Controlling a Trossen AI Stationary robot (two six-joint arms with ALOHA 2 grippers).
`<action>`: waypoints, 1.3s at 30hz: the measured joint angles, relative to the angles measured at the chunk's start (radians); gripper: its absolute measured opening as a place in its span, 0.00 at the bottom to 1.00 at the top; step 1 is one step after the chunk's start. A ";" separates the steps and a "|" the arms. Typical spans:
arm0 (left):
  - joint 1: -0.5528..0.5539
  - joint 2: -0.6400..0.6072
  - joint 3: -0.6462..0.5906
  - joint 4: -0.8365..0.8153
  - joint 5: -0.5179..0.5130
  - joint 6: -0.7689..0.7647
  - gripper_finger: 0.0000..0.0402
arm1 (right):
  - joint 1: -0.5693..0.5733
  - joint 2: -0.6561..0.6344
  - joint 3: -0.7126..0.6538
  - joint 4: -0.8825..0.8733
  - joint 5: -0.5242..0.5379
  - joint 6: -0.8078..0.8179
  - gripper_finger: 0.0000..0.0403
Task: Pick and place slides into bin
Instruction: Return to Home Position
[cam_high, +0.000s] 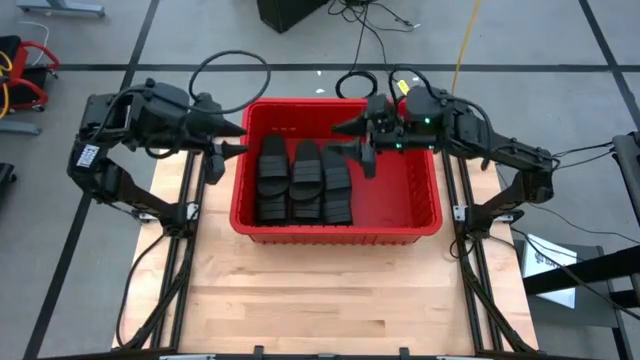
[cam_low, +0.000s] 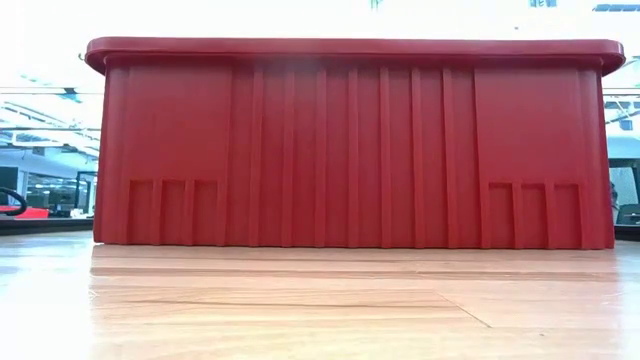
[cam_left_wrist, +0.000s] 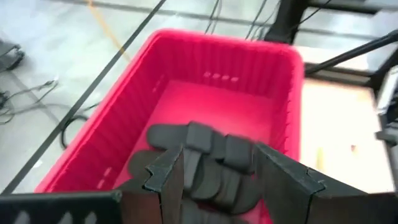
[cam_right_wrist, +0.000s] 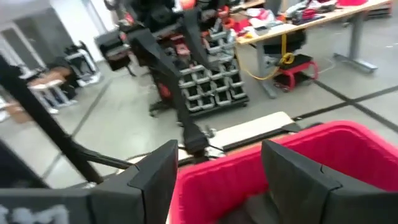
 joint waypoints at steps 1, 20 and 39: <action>-0.018 0.000 0.000 0.017 0.000 -0.006 0.46 | 0.015 -0.001 0.000 0.002 0.000 0.011 0.54; -0.167 -0.038 0.000 0.132 0.002 -0.112 0.46 | 0.175 -0.082 0.002 0.083 0.205 -0.039 0.53; -0.167 -0.027 0.000 0.200 -0.054 -0.082 0.46 | 0.188 -0.077 0.001 0.090 0.205 -0.031 0.54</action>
